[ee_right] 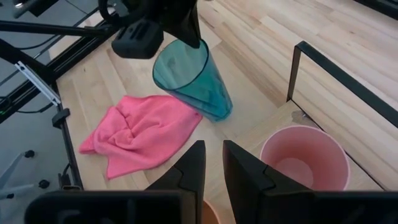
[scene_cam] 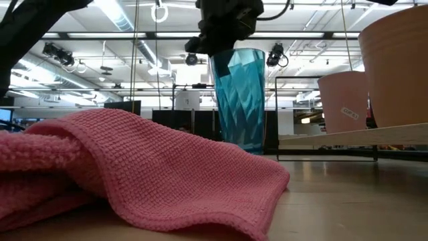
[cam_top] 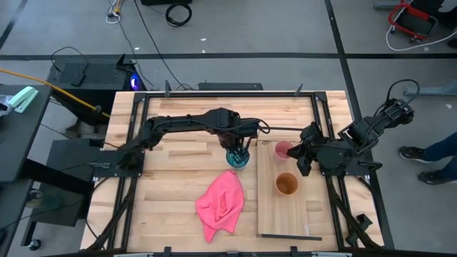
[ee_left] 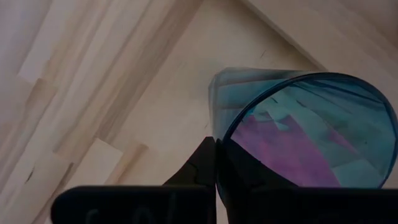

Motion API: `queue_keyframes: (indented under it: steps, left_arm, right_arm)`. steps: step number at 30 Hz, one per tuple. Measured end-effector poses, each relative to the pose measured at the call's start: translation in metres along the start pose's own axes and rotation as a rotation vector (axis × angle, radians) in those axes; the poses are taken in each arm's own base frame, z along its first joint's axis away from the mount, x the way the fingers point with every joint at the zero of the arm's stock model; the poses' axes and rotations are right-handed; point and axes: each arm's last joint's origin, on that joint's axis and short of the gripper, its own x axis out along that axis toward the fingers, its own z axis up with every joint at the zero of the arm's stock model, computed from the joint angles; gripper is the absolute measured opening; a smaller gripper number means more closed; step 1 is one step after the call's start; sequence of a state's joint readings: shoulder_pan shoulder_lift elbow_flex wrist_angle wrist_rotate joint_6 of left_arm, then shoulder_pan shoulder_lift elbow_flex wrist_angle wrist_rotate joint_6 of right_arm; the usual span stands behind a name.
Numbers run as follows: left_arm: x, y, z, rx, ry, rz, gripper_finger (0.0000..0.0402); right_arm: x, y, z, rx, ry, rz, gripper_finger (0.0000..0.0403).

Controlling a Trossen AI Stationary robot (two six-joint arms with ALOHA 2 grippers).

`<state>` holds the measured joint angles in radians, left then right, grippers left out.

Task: Stack small to large cups/mugs on shelf
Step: Put the blue cup on the shelf

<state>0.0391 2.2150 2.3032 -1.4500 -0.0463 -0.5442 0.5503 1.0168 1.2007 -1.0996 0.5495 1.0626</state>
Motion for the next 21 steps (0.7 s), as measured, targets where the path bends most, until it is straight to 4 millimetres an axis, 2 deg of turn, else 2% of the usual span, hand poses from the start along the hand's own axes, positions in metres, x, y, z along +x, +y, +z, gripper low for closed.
queue_keyframes:
  steps: [18, 21]
  left_arm:
    - [0.006, 0.000, 0.002, -0.007, 0.011, 0.008, 0.0013]
    - [0.012, 0.000, 0.001, -0.017, 0.037, 0.024, 0.0015]
  right_arm:
    - [0.000, 0.000, 0.000, -0.010, -0.001, 0.002, 0.0064]
    - [0.000, 0.000, 0.000, -0.010, -0.001, 0.003, 0.0064]
